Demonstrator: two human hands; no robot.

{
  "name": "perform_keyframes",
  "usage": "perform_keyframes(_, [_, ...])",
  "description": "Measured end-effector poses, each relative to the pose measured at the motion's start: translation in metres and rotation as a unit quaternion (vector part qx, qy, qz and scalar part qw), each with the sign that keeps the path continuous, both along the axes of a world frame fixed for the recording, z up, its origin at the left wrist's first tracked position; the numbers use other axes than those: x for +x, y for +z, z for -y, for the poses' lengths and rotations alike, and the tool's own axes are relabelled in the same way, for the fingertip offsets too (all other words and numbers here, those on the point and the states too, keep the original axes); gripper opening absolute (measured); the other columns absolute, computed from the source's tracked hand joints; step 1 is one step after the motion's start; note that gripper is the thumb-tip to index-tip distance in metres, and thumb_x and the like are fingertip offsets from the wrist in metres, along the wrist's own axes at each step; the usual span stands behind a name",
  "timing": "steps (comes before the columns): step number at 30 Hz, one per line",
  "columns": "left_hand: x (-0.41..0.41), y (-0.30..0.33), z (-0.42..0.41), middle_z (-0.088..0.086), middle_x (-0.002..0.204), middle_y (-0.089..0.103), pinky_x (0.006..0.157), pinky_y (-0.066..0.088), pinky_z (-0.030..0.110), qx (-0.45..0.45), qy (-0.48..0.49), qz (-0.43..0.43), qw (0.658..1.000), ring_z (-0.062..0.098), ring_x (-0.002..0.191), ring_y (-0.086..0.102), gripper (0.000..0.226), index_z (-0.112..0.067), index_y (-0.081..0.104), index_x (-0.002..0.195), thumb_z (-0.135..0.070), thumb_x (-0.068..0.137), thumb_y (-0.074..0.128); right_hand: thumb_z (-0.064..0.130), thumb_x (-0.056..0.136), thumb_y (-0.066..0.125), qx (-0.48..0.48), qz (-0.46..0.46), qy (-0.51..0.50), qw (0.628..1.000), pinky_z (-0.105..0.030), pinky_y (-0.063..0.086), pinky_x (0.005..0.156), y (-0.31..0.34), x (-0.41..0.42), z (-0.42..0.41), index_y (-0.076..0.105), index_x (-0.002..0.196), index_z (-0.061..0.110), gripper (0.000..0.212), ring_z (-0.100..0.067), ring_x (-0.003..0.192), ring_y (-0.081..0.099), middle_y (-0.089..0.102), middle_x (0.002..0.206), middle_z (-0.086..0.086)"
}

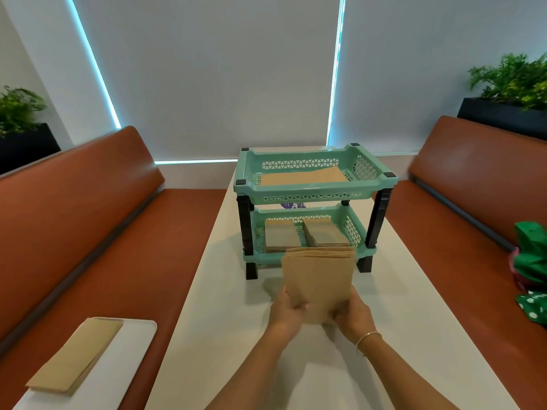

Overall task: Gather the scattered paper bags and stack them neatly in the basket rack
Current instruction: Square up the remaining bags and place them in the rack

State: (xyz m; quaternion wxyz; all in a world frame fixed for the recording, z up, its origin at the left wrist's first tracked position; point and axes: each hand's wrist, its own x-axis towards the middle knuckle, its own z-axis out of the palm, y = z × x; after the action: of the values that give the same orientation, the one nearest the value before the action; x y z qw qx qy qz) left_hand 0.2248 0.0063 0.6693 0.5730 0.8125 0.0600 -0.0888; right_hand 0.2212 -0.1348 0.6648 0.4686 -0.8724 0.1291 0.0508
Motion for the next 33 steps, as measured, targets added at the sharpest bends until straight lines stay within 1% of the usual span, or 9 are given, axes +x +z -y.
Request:
perform_keyframes(2, [-0.002, -0.010, -0.002, 0.003, 0.127, 0.057, 0.096, 0.041, 0.028, 0.038, -0.017, -0.017, 0.999, 0.020, 0.116, 0.052, 0.042, -0.017, 0.044, 0.133, -0.011, 0.092, 0.054, 0.010, 0.085, 0.055, -0.028, -0.021, 0.009, 0.999, -0.025, 0.038, 0.079, -0.006, -0.003, 0.000, 0.046, 0.114, 0.024, 0.034, -0.017, 0.090, 0.047, 0.055, 0.101, 0.002])
perform_keyframes(5, [-0.003, -0.017, -0.004, 0.000, 0.118, 0.057, 0.090, 0.042, 0.025, 0.054, -0.029, -0.026, 0.998, 0.016, 0.106, 0.052, 0.039, -0.013, 0.047, 0.130, -0.010, 0.092, 0.053, 0.005, 0.082, 0.051, -0.063, -0.022, 0.028, 0.997, -0.029, 0.035, 0.076, -0.013, -0.006, 0.002, 0.044, 0.082, 0.024, 0.020, -0.021, 0.082, 0.038, 0.046, 0.075, 0.007])
perform_keyframes(11, [0.005, -0.009, -0.005, 0.001, 0.117, 0.060, 0.082, 0.040, 0.021, -0.009, 0.018, -0.024, 1.000, 0.015, 0.105, 0.055, 0.038, -0.014, 0.053, 0.125, -0.009, 0.088, 0.060, 0.003, 0.082, 0.059, -0.073, 0.010, 0.068, 0.995, -0.025, 0.039, 0.077, -0.005, 0.004, 0.009, 0.054, 0.116, 0.014, 0.037, -0.020, 0.091, 0.051, 0.061, 0.108, -0.006])
perform_keyframes(17, [0.000, -0.014, -0.010, 0.004, 0.123, 0.061, 0.088, 0.044, 0.023, 0.041, -0.018, -0.025, 0.999, 0.018, 0.110, 0.056, 0.043, -0.013, 0.050, 0.129, -0.010, 0.087, 0.061, 0.000, 0.087, 0.052, -0.195, 0.028, 0.106, 0.975, -0.023, 0.038, 0.070, -0.015, -0.004, 0.007, 0.050, 0.081, 0.015, 0.016, -0.018, 0.079, 0.041, 0.052, 0.084, -0.003])
perform_keyframes(18, [0.001, -0.011, -0.012, 0.004, 0.119, 0.062, 0.088, 0.046, 0.023, 0.030, -0.014, -0.020, 0.999, 0.018, 0.107, 0.057, 0.042, -0.011, 0.052, 0.126, -0.010, 0.086, 0.064, 0.004, 0.087, 0.055, -0.180, 0.021, 0.119, 0.976, -0.022, 0.038, 0.072, -0.016, -0.005, 0.009, 0.051, 0.089, 0.016, 0.013, -0.017, 0.082, 0.043, 0.055, 0.091, -0.003])
perform_keyframes(21, [0.007, 0.010, -0.016, 0.003, 0.108, 0.063, 0.084, 0.049, 0.023, -0.101, 0.022, -0.014, 0.995, 0.017, 0.099, 0.059, 0.041, -0.007, 0.055, 0.114, -0.001, 0.077, 0.073, 0.013, 0.082, 0.064, -0.094, -0.018, 0.102, 0.990, -0.024, 0.040, 0.083, -0.002, 0.003, 0.015, 0.052, 0.121, 0.019, 0.041, -0.021, 0.101, 0.054, 0.061, 0.116, -0.005])
perform_keyframes(25, [0.021, 0.040, -0.033, 0.007, 0.104, 0.067, 0.086, 0.052, 0.037, -0.209, 0.052, 0.036, 0.976, 0.024, 0.098, 0.062, 0.041, -0.019, 0.060, 0.097, 0.005, 0.069, 0.077, 0.010, 0.077, 0.070, -0.114, -0.025, 0.130, 0.985, -0.023, 0.042, 0.080, 0.023, 0.014, 0.031, 0.059, 0.115, 0.016, 0.040, -0.017, 0.093, 0.054, 0.064, 0.111, -0.005])
perform_keyframes(28, [0.027, 0.052, -0.051, 0.007, 0.099, 0.064, 0.078, 0.054, 0.037, -0.191, 0.034, 0.044, 0.980, 0.028, 0.095, 0.060, 0.036, -0.016, 0.061, 0.093, 0.002, 0.068, 0.079, 0.009, 0.070, 0.075, -0.078, 0.008, 0.097, 0.992, -0.027, 0.048, 0.076, 0.038, 0.020, 0.045, 0.065, 0.090, 0.015, 0.024, -0.019, 0.086, 0.057, 0.066, 0.093, -0.004])
perform_keyframes(33, [0.025, 0.039, -0.066, 0.001, 0.098, 0.068, 0.074, 0.054, 0.024, -0.066, -0.015, 0.039, 0.997, 0.019, 0.093, 0.063, 0.037, -0.014, 0.065, 0.103, 0.002, 0.072, 0.076, -0.013, 0.059, 0.077, 0.128, 0.088, -0.009, 0.988, -0.027, 0.047, 0.067, 0.058, 0.023, 0.051, 0.060, 0.085, 0.014, 0.041, -0.021, 0.079, 0.052, 0.058, 0.090, -0.009])
